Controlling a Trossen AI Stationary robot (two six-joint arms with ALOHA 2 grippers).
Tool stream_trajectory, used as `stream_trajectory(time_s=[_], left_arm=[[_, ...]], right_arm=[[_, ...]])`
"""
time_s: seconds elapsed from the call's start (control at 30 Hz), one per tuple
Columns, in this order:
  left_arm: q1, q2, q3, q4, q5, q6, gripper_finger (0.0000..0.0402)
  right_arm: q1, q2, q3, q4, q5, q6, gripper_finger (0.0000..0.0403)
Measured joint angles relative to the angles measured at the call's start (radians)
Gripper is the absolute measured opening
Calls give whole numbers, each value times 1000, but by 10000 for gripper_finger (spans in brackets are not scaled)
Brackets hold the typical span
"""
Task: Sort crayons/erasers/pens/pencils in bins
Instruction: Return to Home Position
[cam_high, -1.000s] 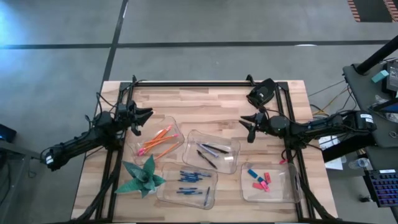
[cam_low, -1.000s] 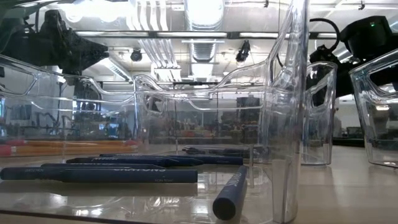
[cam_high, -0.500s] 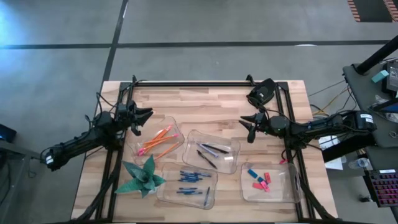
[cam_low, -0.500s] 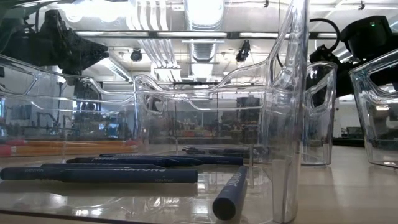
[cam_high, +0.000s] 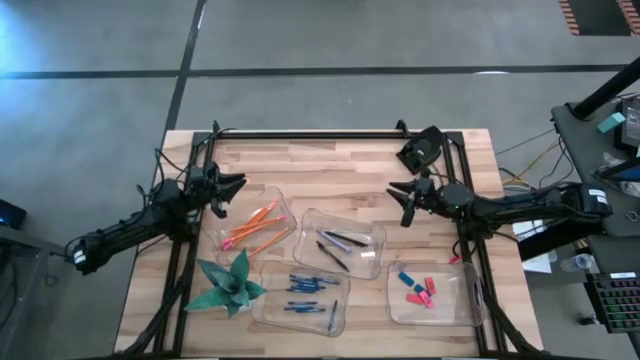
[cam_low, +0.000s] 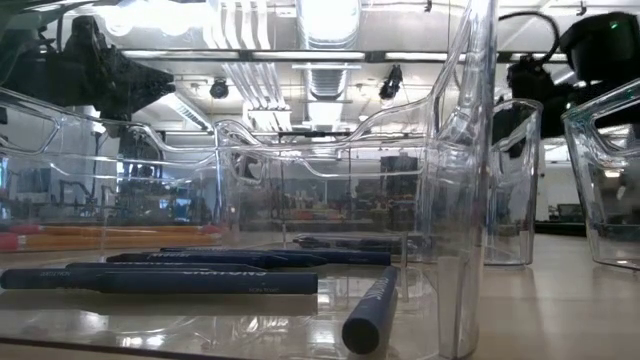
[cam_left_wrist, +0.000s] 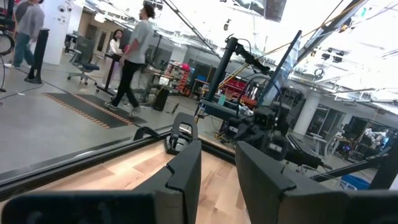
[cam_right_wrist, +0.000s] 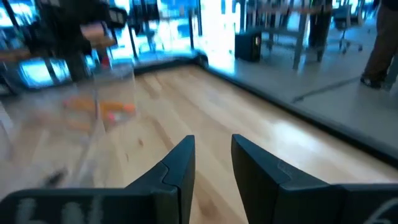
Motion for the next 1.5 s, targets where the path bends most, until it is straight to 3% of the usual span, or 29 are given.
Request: stream_trajectory(time_s=[0.43, 0.73, 1.5], left_arm=[[0, 0, 0, 0, 0, 0, 86], [0, 0, 0, 0, 0, 0, 86], [18, -16, 0, 0, 0, 0, 86]], right_arm=[[0, -420, 0, -44, 0, 2, 95], [0, -614, 1, -32, -1, 2, 95], [0, -805, -5, -68, 0, -1, 95]])
